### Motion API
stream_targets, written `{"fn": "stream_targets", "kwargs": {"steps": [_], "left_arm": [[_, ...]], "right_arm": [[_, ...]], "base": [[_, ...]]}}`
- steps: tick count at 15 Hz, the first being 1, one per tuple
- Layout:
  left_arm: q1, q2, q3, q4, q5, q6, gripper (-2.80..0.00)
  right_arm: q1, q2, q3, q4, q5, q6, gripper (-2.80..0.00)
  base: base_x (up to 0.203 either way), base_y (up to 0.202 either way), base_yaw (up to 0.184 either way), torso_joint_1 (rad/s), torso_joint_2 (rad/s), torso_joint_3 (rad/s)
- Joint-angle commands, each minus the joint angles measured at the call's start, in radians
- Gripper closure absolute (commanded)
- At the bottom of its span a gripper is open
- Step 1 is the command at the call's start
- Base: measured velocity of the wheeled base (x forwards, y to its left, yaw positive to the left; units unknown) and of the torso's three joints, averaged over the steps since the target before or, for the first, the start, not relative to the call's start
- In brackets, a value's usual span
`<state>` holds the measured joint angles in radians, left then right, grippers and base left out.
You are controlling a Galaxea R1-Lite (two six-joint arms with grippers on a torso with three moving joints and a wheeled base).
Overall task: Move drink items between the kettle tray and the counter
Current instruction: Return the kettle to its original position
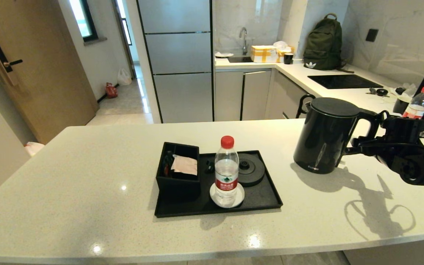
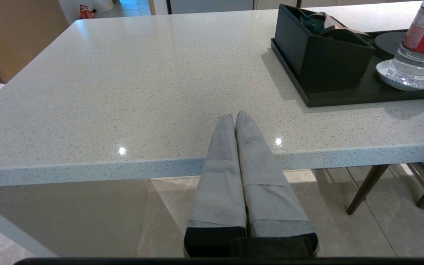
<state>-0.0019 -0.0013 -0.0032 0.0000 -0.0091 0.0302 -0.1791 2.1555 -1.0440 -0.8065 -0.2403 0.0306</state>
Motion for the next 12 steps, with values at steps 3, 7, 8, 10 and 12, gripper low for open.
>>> {"fn": "stream_targets", "kwargs": {"steps": [3, 7, 8, 10, 12], "left_arm": [[0.0, 0.001, 0.0, 0.0, 0.0, 0.0, 0.0], [0.0, 0.001, 0.0, 0.0, 0.0, 0.0, 0.0], [0.0, 0.001, 0.0, 0.0, 0.0, 0.0, 0.0], [0.0, 0.001, 0.0, 0.0, 0.0, 0.0, 0.0], [0.0, 0.001, 0.0, 0.0, 0.0, 0.0, 0.0]], "right_arm": [[-0.005, 0.011, -0.013, -0.01, 0.022, -0.001, 0.0], [-0.004, 0.001, -0.001, -0.018, 0.063, -0.006, 0.0], [-0.003, -0.003, 0.002, -0.019, 0.072, -0.008, 0.0], [-0.003, -0.008, 0.009, -0.017, 0.085, -0.008, 0.0], [-0.003, -0.01, 0.014, -0.019, 0.085, -0.008, 0.0]], "base": [[0.0, 0.0, 0.0, 0.0, 0.0, 0.0], [0.0, 0.0, 0.0, 0.0, 0.0, 0.0], [0.0, 0.0, 0.0, 0.0, 0.0, 0.0], [0.0, 0.0, 0.0, 0.0, 0.0, 0.0], [0.0, 0.0, 0.0, 0.0, 0.0, 0.0]]}}
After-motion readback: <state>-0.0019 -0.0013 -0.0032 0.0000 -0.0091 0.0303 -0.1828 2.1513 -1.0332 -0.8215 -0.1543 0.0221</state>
